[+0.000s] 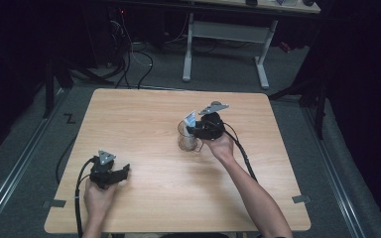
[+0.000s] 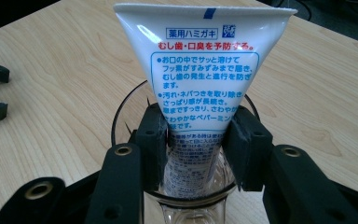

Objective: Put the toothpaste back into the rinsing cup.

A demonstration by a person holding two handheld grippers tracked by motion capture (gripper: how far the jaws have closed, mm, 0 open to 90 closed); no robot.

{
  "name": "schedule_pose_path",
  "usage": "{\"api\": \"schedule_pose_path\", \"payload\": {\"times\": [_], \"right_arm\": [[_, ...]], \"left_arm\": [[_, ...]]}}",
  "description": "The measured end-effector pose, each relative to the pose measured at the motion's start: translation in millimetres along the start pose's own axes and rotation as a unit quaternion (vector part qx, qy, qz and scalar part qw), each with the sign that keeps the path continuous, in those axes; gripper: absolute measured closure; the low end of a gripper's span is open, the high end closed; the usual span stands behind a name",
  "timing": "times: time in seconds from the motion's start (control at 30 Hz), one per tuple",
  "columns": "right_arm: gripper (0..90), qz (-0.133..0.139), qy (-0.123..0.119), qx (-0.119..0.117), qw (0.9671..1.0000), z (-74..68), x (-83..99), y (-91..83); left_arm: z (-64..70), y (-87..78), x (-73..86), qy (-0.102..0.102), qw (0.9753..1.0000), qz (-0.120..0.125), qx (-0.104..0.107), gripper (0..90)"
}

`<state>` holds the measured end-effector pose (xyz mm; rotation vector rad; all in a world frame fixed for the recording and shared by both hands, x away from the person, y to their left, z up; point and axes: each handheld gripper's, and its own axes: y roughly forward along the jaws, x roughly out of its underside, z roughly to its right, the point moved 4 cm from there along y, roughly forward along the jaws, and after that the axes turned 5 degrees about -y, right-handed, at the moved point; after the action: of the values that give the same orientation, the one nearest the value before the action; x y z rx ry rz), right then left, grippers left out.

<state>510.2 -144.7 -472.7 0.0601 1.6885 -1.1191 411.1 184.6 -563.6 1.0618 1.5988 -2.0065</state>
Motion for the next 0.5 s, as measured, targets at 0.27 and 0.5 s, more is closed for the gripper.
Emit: {"api": "schedule_pose_path", "payload": {"times": [0.27,0.5], "right_arm": [[58.6,0.002,-0.003,0.000,1.0000,-2.8,2.8,-4.0],[55.2,0.007,-0.002,-0.003,1.0000,-3.9,3.4,-7.3]], "left_arm": [[0.0,0.0,0.0,0.000,1.0000,0.000,0.000,30.2],[0.1,0.0,0.0,0.000,1.0000,0.000,0.000,30.2]]}}
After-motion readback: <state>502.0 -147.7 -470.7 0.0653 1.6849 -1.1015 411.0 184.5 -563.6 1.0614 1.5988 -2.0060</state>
